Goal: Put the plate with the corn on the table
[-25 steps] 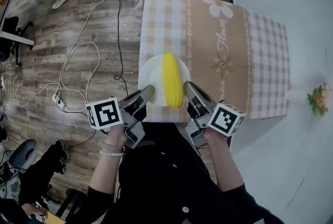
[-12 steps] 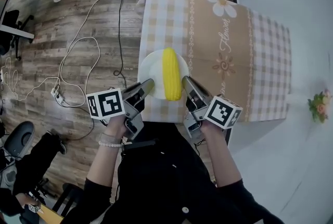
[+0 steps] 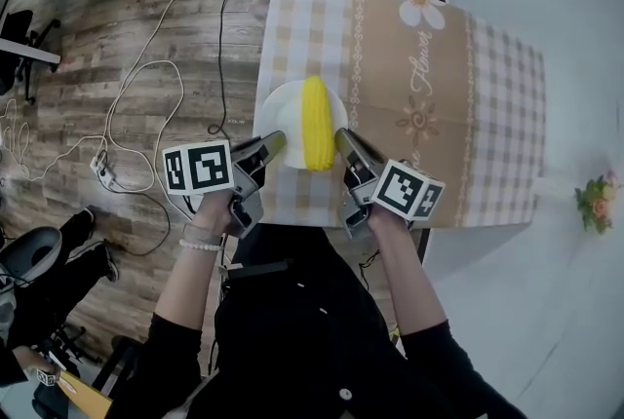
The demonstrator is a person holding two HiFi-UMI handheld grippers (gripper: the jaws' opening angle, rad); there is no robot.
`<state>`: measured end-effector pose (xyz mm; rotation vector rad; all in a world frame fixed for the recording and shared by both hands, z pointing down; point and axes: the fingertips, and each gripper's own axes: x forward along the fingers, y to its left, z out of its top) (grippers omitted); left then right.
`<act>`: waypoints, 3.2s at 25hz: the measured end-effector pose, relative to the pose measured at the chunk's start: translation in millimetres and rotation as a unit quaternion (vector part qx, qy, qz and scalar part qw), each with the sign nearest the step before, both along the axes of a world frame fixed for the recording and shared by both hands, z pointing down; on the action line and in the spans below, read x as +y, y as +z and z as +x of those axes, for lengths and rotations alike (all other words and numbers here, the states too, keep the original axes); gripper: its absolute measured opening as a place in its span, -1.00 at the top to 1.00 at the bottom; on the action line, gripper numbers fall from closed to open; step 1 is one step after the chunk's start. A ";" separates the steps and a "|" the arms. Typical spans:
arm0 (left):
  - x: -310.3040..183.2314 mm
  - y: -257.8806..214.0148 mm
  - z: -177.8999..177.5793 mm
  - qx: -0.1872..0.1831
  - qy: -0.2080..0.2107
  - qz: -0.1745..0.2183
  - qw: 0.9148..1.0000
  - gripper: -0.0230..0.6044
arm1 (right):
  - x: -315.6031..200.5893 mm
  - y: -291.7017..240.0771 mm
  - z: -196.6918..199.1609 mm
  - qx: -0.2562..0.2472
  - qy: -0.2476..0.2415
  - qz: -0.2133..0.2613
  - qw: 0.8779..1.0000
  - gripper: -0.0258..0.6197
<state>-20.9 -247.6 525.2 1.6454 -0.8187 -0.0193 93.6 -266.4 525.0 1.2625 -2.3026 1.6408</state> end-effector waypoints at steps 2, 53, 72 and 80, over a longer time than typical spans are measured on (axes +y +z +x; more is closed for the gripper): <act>-2.3 4.3 0.2 -0.005 0.003 -0.001 1.000 0.80 | -1.4 5.0 0.1 0.006 0.001 -0.003 1.000 0.70; -51.1 74.4 1.5 -0.109 0.072 -0.040 0.991 0.68 | -38.4 76.0 2.6 0.121 -0.031 -0.062 0.990 0.64; -43.1 76.4 -4.7 -0.167 0.131 -0.030 0.977 0.57 | -39.1 79.7 0.8 0.163 -0.059 -0.051 0.983 0.63; -36.8 75.4 -7.6 -0.174 0.143 -0.023 0.974 0.55 | -39.1 79.7 2.0 0.165 -0.057 -0.051 0.983 0.64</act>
